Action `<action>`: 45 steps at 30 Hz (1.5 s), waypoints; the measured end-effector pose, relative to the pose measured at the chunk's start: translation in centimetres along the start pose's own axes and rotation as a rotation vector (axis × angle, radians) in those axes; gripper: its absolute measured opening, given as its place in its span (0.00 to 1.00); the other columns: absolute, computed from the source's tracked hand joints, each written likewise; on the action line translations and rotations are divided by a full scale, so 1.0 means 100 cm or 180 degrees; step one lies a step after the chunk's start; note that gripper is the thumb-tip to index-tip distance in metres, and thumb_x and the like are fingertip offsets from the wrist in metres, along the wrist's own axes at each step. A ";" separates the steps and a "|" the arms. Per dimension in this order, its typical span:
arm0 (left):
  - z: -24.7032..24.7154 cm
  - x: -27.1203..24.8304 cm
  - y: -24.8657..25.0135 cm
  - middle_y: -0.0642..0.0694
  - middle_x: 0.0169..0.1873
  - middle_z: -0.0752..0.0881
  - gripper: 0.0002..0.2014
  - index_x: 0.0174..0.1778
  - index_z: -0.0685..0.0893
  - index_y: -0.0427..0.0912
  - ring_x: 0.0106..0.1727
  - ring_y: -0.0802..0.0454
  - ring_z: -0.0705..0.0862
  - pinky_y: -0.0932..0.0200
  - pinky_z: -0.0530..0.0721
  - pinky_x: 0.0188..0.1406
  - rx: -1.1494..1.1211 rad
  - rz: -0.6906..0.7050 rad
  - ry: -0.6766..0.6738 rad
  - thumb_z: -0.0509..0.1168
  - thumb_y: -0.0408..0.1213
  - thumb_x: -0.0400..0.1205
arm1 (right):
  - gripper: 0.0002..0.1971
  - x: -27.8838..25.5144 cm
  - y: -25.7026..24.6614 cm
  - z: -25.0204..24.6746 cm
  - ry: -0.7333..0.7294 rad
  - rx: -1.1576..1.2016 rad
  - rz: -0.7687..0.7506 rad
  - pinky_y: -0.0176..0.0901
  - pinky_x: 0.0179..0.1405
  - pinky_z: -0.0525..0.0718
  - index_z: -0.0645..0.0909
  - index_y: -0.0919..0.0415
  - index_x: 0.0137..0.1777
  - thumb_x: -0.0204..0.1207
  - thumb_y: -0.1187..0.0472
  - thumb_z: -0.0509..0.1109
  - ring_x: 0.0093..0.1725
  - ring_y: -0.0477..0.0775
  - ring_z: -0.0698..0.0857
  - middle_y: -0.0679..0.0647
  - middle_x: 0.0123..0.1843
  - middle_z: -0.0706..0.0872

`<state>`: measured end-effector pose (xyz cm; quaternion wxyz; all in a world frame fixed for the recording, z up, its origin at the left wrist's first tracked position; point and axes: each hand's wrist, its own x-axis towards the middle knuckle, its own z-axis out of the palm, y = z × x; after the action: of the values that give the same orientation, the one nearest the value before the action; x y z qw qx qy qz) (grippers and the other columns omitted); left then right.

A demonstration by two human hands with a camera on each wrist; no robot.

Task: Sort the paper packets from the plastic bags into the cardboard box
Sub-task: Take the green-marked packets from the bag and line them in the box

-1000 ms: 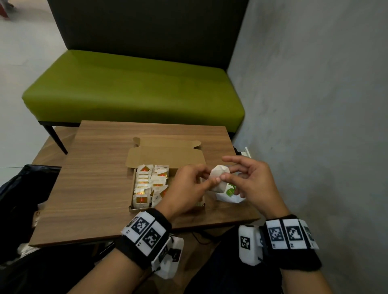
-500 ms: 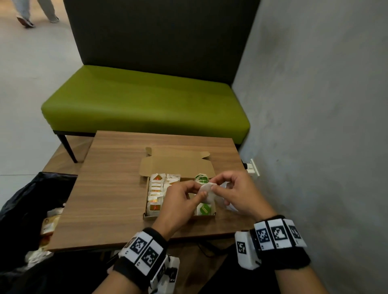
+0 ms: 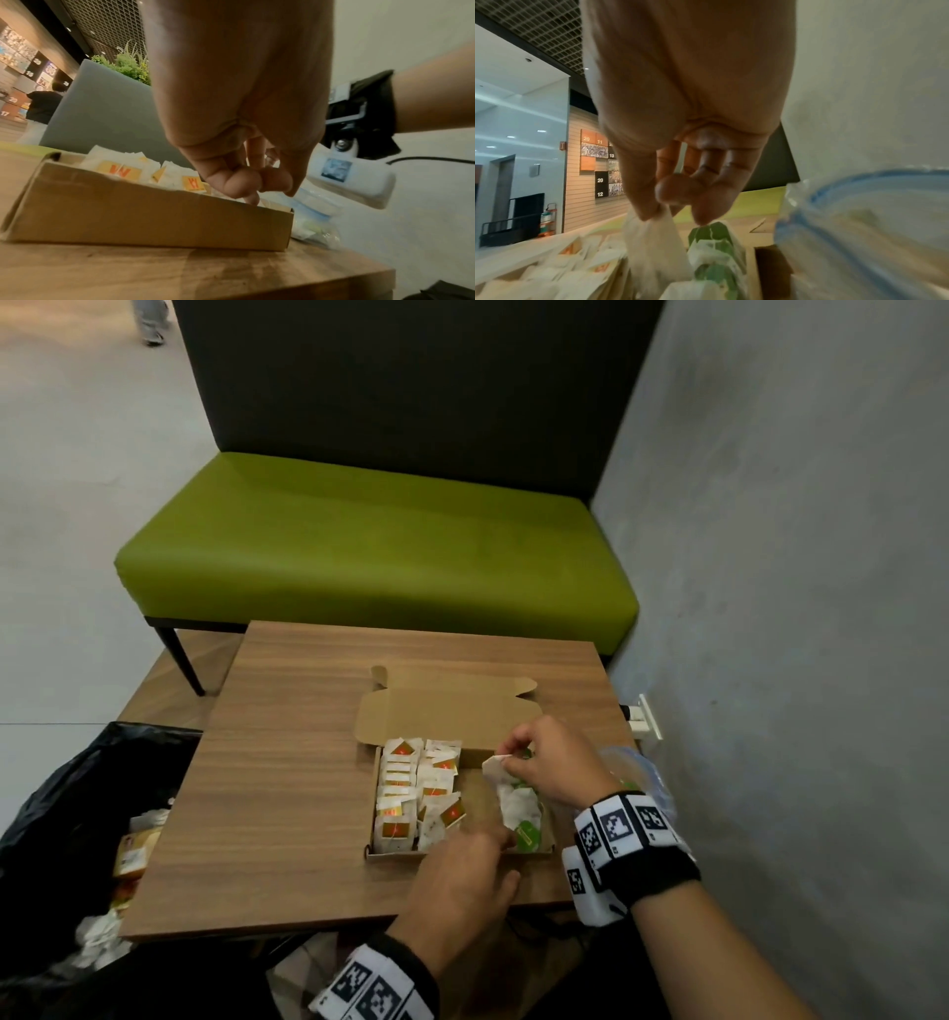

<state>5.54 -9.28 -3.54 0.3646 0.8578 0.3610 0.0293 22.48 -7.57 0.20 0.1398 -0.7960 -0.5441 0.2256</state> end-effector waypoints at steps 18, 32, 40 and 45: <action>0.011 0.002 -0.019 0.53 0.57 0.86 0.13 0.64 0.81 0.55 0.57 0.54 0.83 0.51 0.85 0.57 0.0164 0.0331 0.0010 0.63 0.47 0.83 | 0.03 0.018 -0.019 0.018 -0.0218 0.0034 0.0092 0.40 0.28 0.83 0.89 0.49 0.44 0.74 0.59 0.78 0.30 0.41 0.84 0.45 0.41 0.89; 0.013 0.007 -0.021 0.52 0.56 0.84 0.12 0.62 0.84 0.50 0.56 0.54 0.83 0.54 0.84 0.60 0.0227 0.0593 -0.0010 0.62 0.44 0.85 | 0.08 0.031 -0.015 0.036 0.0597 -0.0611 0.0285 0.48 0.43 0.85 0.87 0.54 0.49 0.78 0.63 0.68 0.48 0.56 0.86 0.53 0.47 0.89; 0.007 0.008 -0.016 0.53 0.58 0.84 0.13 0.63 0.85 0.50 0.58 0.56 0.82 0.57 0.83 0.61 0.0154 0.0575 -0.0127 0.63 0.44 0.85 | 0.09 0.000 -0.010 0.010 0.0684 -0.0097 0.0288 0.39 0.39 0.77 0.87 0.55 0.57 0.78 0.59 0.72 0.41 0.46 0.84 0.46 0.40 0.87; 0.000 0.009 0.010 0.57 0.63 0.81 0.13 0.66 0.82 0.53 0.60 0.59 0.80 0.61 0.81 0.62 0.0191 0.0548 0.0028 0.61 0.46 0.87 | 0.06 -0.056 0.037 -0.045 0.1064 0.0203 0.0833 0.33 0.35 0.75 0.89 0.53 0.51 0.76 0.60 0.75 0.39 0.42 0.83 0.43 0.38 0.85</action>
<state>6.78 -9.14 -3.10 0.3332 0.8961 0.2882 0.0535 26.06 -14.04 3.53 0.2227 -0.8813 -0.3979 0.1238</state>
